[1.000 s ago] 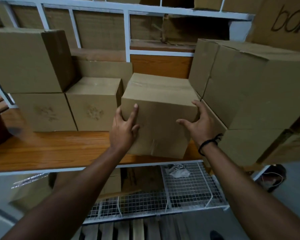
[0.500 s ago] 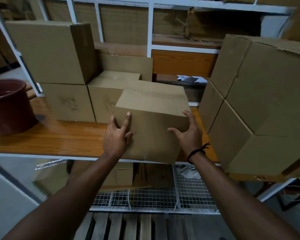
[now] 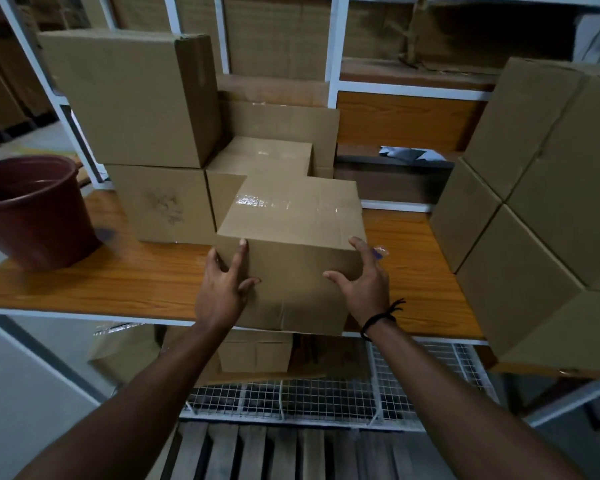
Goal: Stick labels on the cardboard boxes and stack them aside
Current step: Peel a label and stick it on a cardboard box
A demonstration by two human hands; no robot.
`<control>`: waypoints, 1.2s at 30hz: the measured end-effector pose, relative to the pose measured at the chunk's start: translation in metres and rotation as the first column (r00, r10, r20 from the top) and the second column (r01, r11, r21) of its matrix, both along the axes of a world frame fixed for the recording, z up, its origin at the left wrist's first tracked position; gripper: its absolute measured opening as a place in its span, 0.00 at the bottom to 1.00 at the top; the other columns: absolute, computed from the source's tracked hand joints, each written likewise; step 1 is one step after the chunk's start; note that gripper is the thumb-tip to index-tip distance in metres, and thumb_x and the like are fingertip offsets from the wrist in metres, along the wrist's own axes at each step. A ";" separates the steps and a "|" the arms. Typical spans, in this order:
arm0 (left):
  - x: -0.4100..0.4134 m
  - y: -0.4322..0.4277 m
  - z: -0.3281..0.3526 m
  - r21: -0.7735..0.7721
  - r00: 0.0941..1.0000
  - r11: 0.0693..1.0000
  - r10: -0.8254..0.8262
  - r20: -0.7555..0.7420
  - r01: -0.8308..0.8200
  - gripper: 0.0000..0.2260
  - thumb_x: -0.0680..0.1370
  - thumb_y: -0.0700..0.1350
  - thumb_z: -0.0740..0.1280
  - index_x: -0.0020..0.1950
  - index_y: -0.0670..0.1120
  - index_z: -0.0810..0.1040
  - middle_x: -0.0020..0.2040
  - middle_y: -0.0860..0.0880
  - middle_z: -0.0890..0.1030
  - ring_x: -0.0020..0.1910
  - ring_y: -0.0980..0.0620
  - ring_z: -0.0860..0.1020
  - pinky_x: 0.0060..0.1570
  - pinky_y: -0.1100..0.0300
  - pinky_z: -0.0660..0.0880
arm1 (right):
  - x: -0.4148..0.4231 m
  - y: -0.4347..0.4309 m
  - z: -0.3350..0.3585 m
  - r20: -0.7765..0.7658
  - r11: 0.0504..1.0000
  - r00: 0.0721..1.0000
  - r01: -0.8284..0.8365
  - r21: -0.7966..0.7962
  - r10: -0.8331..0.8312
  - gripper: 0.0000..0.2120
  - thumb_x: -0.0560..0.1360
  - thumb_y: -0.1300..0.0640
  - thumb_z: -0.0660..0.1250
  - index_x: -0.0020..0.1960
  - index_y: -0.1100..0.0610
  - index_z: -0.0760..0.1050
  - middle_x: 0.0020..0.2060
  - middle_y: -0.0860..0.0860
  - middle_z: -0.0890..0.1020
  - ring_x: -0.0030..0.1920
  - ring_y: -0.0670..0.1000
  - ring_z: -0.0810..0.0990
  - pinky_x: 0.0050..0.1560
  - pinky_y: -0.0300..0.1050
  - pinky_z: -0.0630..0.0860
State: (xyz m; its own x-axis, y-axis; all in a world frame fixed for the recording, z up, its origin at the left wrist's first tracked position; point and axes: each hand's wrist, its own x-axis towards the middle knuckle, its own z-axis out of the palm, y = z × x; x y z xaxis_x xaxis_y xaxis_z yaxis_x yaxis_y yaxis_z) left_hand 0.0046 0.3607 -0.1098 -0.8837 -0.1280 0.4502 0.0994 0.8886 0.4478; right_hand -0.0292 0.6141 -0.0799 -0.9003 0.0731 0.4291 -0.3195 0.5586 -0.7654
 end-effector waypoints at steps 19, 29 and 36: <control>-0.010 -0.027 -0.013 0.075 0.990 0.997 -0.044 0.133 0.034 0.38 0.77 0.53 0.69 0.78 0.62 0.47 0.77 0.42 0.51 0.68 0.36 0.68 0.52 0.45 0.79 | 0.000 -0.021 -0.023 0.026 0.996 0.997 0.077 0.045 -0.079 0.35 0.66 0.52 0.78 0.70 0.52 0.69 0.68 0.54 0.73 0.69 0.55 0.69 0.65 0.49 0.70; -0.006 -0.035 0.005 0.091 0.993 0.994 -0.063 0.097 0.054 0.39 0.74 0.63 0.68 0.77 0.64 0.48 0.75 0.40 0.60 0.59 0.37 0.76 0.41 0.51 0.79 | 0.006 -0.013 -0.017 0.024 0.993 0.997 0.069 0.098 -0.072 0.34 0.67 0.54 0.78 0.69 0.55 0.70 0.67 0.55 0.73 0.68 0.55 0.70 0.61 0.40 0.67; -0.026 -0.037 0.037 0.099 0.995 0.991 -0.091 0.047 0.086 0.35 0.69 0.68 0.69 0.71 0.54 0.71 0.76 0.45 0.63 0.65 0.40 0.73 0.54 0.45 0.79 | 0.010 -0.014 -0.018 0.013 0.991 0.998 0.058 0.117 -0.060 0.33 0.67 0.53 0.78 0.69 0.54 0.70 0.66 0.56 0.74 0.66 0.56 0.72 0.64 0.50 0.72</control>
